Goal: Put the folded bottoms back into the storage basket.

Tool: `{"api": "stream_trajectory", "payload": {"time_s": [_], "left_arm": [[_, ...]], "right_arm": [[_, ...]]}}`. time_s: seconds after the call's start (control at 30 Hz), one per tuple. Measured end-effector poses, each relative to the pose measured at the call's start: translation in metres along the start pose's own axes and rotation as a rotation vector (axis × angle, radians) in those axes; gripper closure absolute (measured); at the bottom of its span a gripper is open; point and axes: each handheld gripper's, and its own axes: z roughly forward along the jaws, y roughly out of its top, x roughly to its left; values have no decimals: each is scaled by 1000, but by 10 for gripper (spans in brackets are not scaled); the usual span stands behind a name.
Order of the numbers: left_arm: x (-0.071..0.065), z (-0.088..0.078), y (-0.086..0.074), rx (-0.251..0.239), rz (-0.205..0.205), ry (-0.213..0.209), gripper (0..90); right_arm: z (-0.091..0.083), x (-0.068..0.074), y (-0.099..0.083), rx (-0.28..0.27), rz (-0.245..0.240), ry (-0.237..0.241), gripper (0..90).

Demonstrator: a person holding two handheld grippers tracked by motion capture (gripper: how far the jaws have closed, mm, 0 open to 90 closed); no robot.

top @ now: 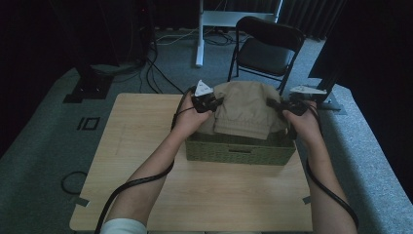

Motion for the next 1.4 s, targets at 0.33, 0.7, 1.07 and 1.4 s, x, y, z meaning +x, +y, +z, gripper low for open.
{"api": "stream_trajectory", "payload": {"time_s": [0.33, 0.7, 1.07, 1.4], "left_arm": [[12, 30, -25, 41, -67, 23, 830], [19, 62, -59, 117, -126, 49, 826], [25, 89, -84, 236, -157, 72, 815], [23, 103, -88, 265, -158, 133, 400]], "right_arm": [[38, -17, -20, 44, 45, -33, 804], [74, -30, -54, 122, 76, -83, 803], [109, -32, -77, 235, 74, -146, 798], [121, -36, -85, 265, 106, -186, 491]]}}
